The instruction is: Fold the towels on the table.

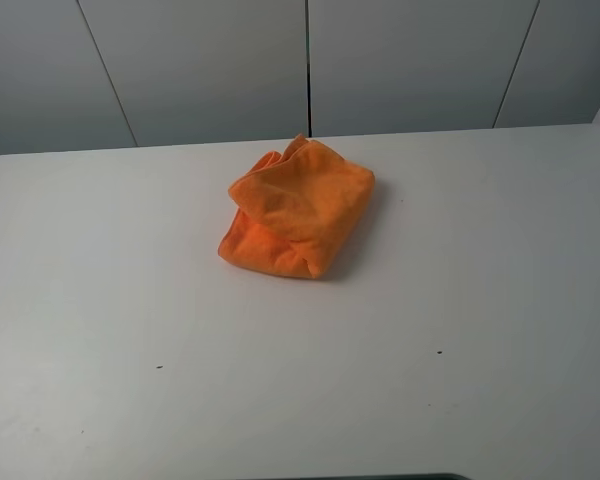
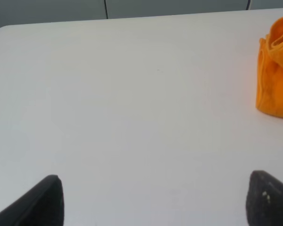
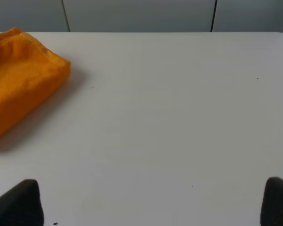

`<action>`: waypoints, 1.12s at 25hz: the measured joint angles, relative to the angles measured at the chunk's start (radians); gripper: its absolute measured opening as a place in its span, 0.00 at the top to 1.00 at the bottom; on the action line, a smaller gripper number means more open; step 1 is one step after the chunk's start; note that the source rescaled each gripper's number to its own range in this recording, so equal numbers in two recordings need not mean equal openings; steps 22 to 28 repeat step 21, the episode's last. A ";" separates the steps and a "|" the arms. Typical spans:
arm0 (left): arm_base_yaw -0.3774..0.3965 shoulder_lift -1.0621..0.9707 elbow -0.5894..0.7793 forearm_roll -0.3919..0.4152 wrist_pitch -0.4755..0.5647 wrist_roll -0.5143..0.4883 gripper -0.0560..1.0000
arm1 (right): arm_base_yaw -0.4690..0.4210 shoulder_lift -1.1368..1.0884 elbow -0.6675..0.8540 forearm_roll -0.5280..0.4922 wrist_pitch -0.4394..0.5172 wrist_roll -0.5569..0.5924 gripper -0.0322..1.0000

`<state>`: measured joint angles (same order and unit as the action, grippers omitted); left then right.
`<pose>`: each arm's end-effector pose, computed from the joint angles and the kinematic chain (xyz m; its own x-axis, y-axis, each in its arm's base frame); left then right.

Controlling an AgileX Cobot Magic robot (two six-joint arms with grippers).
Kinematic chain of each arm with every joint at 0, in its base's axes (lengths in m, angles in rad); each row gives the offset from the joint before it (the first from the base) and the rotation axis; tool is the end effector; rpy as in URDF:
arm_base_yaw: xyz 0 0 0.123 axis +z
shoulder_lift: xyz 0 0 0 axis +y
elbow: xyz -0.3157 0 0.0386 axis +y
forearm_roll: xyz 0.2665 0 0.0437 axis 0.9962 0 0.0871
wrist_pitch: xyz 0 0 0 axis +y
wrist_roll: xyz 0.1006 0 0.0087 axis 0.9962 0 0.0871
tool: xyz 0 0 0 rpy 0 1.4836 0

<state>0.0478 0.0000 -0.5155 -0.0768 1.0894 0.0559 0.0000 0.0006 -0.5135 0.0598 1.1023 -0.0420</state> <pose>-0.0160 -0.0076 0.2839 -0.4658 -0.0020 -0.8849 0.0219 0.9997 -0.0138 -0.0165 0.0054 0.2821 -0.4800 -0.0150 -0.8772 -0.0540 0.9985 0.0125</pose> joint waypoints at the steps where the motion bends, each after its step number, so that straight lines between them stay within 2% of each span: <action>1: 0.000 0.000 0.000 0.000 0.000 0.000 0.00 | 0.000 0.000 0.000 0.000 0.000 0.000 0.00; 28: 0.000 0.000 0.000 0.000 0.000 -0.002 0.00 | 0.000 -0.002 0.000 0.000 0.000 0.000 0.00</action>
